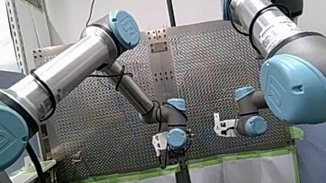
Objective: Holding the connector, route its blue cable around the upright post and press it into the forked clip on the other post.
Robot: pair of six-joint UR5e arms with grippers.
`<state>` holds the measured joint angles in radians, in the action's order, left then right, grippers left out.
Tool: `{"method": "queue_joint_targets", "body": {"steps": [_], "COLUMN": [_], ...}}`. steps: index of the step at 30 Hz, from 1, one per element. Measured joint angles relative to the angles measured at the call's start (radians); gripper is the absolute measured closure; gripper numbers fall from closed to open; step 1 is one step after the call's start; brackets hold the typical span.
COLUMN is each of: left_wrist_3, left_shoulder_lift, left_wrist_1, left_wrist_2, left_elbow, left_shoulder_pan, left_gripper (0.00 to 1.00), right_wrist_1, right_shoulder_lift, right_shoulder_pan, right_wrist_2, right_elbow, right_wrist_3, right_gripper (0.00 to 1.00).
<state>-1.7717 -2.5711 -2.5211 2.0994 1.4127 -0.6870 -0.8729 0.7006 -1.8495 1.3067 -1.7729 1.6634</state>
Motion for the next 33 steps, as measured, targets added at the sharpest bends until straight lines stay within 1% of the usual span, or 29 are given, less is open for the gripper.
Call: {"method": "queue_joint_targets", "body": {"steps": [8,12,17,21,33], "left_wrist_3": [-0.02,-0.031,-0.043,-0.051,-0.062], "left_shoulder_lift": [-0.001,-0.001,-0.006,-0.02,-0.025], "left_wrist_1": [-0.008,-0.009,-0.012,-0.018,-0.029], "left_wrist_2": [-0.036,-0.053,-0.062,-0.079,-0.104], "left_elbow": [-0.006,-0.006,-0.007,-0.011,-0.024], "left_shoulder_pan": [0.016,0.026,0.035,0.042,0.058], "left_gripper": [0.85,0.85,0.85,0.85,0.85], "right_wrist_1": [0.002,0.003,0.006,0.007,0.007], "right_shoulder_lift": [0.0,0.0,-0.001,-0.002,-0.006], "right_shoulder_pan": [0.001,0.001,-0.001,-0.002,0.005], "right_wrist_2": [0.016,0.018,0.02,0.021,0.045], "right_elbow": [0.007,0.009,0.009,0.009,0.012], "right_wrist_3": [-0.003,-0.004,-0.01,-0.012,-0.018], "right_gripper": [1.0,1.0,1.0,1.0,1.0]}}
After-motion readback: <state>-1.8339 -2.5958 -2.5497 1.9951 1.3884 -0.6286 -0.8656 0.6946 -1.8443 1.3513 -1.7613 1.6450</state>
